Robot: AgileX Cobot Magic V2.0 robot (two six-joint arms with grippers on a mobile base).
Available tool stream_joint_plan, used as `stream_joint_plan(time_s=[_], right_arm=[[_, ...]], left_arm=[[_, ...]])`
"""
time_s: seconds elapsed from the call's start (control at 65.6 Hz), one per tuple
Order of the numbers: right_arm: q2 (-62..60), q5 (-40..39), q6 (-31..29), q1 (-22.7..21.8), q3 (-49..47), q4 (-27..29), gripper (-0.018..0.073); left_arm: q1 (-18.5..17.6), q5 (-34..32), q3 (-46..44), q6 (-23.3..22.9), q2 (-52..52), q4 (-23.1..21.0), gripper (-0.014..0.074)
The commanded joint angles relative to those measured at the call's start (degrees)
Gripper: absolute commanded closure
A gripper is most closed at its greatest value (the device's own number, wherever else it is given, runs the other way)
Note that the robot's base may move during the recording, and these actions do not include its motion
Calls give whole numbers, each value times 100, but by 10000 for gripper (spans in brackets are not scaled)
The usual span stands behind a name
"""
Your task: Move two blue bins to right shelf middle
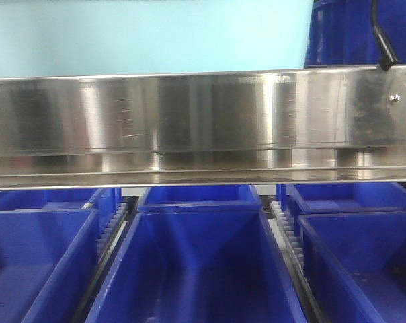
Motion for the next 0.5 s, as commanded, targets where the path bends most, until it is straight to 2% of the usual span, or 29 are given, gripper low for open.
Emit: stream_joint_plan(time_s=[0.0,0.061,0.198,0.32,0.488], right_arm=[[-12,-36,61,0,106,117,1],[-12,-36,83,0,265,288,1],[-12,-36,202,0,532,373,1],[-12,-36,294,0,891,373,1],[-12,-36,294,0,1492,474,1]], left_arm=[[-18,-37,334,2,-39,-50,78],[48,-37,660,2,-39,-228,78],[397,-37,1165,2,-39,-1015,78],[534,-37,1439,2,-39,-994,78],[548,-37,1801,2,-39,-962,78]])
